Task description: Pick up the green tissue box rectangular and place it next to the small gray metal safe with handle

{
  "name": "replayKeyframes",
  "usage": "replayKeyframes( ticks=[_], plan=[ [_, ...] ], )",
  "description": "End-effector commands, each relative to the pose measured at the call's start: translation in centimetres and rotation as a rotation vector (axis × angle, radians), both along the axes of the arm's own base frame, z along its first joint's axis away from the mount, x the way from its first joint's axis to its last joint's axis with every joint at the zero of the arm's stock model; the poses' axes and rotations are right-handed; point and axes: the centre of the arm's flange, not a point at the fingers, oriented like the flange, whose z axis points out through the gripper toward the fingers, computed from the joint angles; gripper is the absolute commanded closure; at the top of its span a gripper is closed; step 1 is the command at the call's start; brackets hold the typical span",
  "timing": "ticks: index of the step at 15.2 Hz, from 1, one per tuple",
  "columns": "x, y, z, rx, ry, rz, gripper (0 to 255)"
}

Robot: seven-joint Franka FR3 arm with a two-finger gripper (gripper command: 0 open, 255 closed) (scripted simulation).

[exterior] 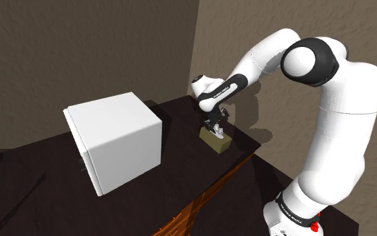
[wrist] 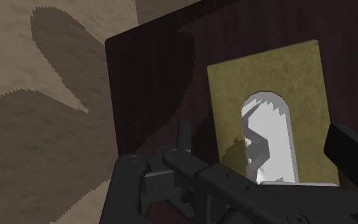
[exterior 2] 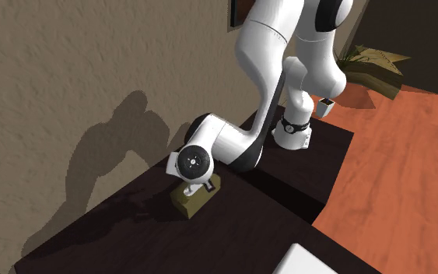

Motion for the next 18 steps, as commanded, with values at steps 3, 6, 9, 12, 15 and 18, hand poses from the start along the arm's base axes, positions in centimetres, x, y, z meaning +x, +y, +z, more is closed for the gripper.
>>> replayKeyframes(
  ticks=[3, 6, 9, 12, 15, 18],
  plan=[
    [-0.7, -0.7, -1.8, -0.001, 0.0, 0.0, 0],
    [-0.9, -0.9, -2.0, -0.001, 0.0, 0.0, 0],
    [-0.9, -0.9, -2.0, -0.001, 0.0, 0.0, 0],
    [-0.9, -0.9, -2.0, -0.001, 0.0, 0.0, 255],
    [-0.9, -0.9, -2.0, -0.001, 0.0, 0.0, 255],
    [-0.8, -0.9, -2.1, -0.001, 0.0, 0.0, 255]
  ],
)
